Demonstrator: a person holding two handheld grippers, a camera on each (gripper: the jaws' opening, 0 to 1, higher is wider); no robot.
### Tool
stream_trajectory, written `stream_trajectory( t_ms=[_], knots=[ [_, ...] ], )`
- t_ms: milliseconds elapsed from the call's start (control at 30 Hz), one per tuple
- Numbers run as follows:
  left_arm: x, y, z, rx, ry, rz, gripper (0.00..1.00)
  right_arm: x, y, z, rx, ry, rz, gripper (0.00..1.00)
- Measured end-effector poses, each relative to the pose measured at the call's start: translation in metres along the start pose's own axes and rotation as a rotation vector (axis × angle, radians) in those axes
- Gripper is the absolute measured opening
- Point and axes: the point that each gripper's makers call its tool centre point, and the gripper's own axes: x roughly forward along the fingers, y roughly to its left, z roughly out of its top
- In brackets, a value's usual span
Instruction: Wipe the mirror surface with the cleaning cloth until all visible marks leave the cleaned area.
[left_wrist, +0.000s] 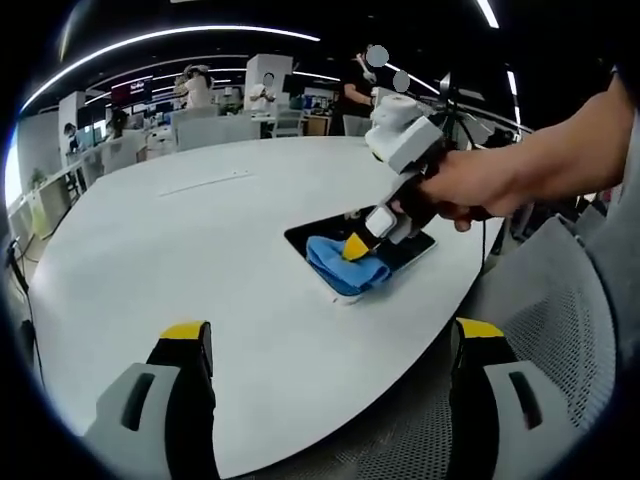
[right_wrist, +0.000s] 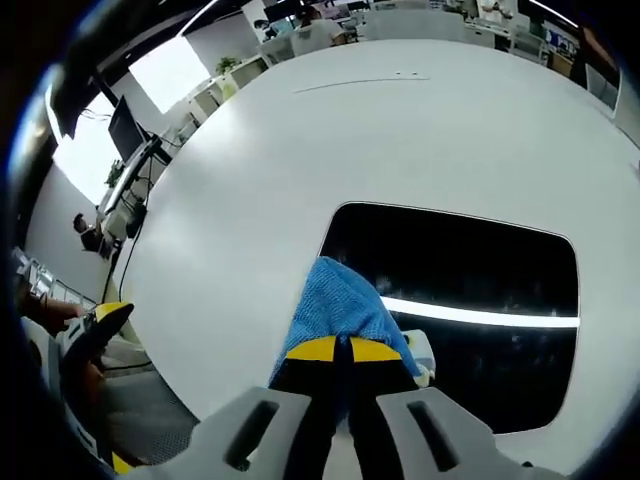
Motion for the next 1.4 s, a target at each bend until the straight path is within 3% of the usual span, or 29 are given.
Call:
stream_trajectory(
  t_ms=[833, 1400],
  knots=[
    [0.001, 0.0, 0.002, -0.006, -0.007, -0.001, 0.98, 0.02, -0.019, 0.051, -0.026, -0.011, -0.031, 0.0],
    [0.0, 0.001, 0.0, -0.007, -0.002, 0.006, 0.99, 0.03, -0.022, 0.072, -0.072, -0.028, -0.01, 0.0]
  ],
)
